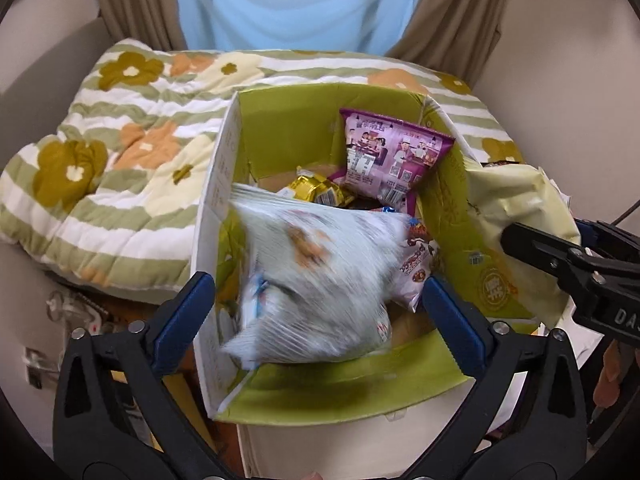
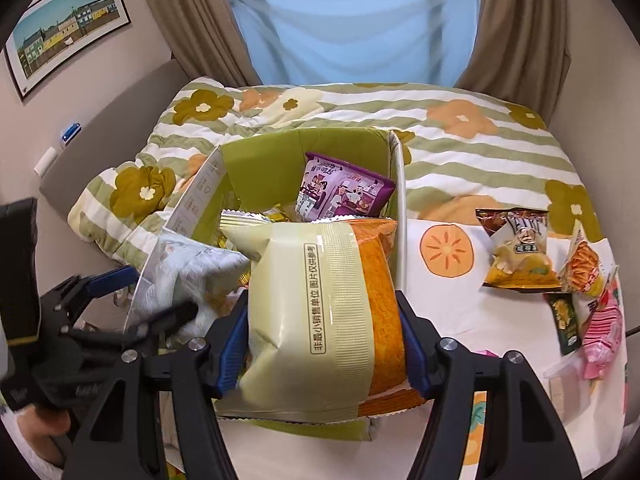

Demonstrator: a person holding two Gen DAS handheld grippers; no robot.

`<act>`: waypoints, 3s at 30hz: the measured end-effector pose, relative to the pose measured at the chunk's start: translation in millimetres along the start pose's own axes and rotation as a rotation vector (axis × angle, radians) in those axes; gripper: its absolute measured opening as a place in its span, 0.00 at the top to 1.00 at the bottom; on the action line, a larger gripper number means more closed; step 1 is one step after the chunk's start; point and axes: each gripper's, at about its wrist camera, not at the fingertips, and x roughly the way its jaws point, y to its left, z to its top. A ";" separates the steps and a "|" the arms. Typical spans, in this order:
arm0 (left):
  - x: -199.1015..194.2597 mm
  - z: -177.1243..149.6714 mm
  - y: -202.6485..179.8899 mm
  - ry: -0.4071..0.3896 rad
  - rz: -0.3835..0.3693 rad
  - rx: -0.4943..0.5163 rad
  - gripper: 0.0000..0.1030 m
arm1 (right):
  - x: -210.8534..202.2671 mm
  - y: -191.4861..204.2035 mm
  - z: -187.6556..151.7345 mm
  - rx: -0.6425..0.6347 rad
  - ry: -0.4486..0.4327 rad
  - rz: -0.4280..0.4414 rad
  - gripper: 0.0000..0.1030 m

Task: Organize snacks
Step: 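Carry both bags over the box and open both tools to drop them inside, then move both tools back over the remaining snack bags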

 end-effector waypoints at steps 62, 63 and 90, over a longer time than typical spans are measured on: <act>-125.5 -61.1 -118.5 -0.162 -0.115 0.114 0.00 | -175.6 -64.4 -102.0 0.094 -0.342 -0.200 0.00; -123.6 -60.3 -127.7 -0.161 -0.118 0.121 0.00 | -178.9 -74.7 -104.5 0.101 -0.344 -0.203 0.00; 68.2 -93.2 -314.1 -0.116 0.283 0.271 0.00 | -107.2 -294.8 -146.6 0.055 -0.099 -0.188 0.00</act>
